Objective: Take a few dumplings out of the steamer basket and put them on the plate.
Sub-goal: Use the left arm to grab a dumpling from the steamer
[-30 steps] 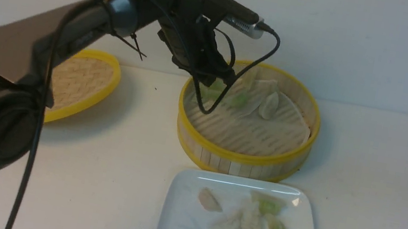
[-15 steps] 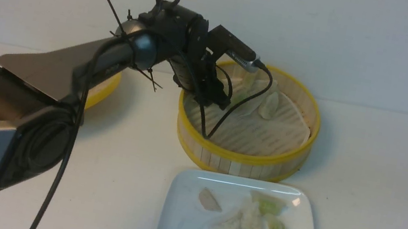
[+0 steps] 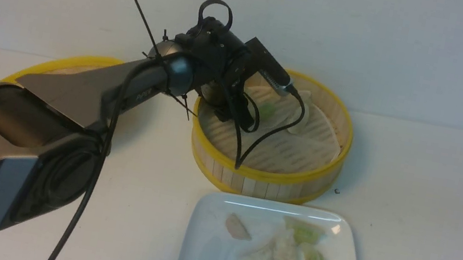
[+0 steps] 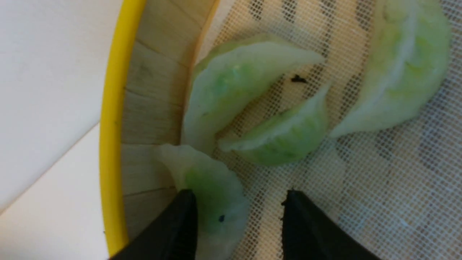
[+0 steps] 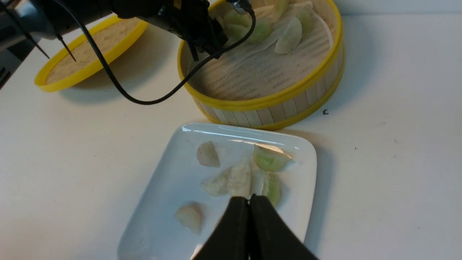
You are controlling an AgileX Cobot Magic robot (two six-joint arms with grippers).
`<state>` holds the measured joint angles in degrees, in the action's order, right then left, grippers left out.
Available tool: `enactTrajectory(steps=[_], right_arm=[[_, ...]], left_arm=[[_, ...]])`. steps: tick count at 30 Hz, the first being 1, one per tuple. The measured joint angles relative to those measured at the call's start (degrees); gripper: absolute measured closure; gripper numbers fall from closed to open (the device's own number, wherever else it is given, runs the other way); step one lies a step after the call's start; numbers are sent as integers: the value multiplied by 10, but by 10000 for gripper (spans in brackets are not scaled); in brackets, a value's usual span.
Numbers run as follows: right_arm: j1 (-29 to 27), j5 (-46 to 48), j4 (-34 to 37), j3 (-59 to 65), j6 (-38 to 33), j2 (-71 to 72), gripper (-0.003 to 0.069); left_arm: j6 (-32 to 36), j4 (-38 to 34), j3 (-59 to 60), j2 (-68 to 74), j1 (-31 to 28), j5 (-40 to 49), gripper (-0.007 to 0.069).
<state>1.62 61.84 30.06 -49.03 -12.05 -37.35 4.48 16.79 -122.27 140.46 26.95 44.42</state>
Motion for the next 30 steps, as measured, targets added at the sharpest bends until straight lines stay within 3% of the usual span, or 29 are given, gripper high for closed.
enactTrajectory(steps=[3,8,9,13,24,30], right_arm=[[0,2,0,0,0,0,673],[0,4,0,0,0,0,673],[0,4,0,0,0,0,673],[0,5,0,0,0,0,673],[0,19,0,0,0,-1,673],[0,24,0,0,0,-1,673]], left_arm=[[-5,2,0,1,2,1,327],[-11,2,0,1,2,4,414],[-14,4,0,1,2,4,482],[-20,4,-2,1,2,9,606],[-24,-11,-1,-27,32,56,631],[-54,20,-1,-39,35,45,631]])
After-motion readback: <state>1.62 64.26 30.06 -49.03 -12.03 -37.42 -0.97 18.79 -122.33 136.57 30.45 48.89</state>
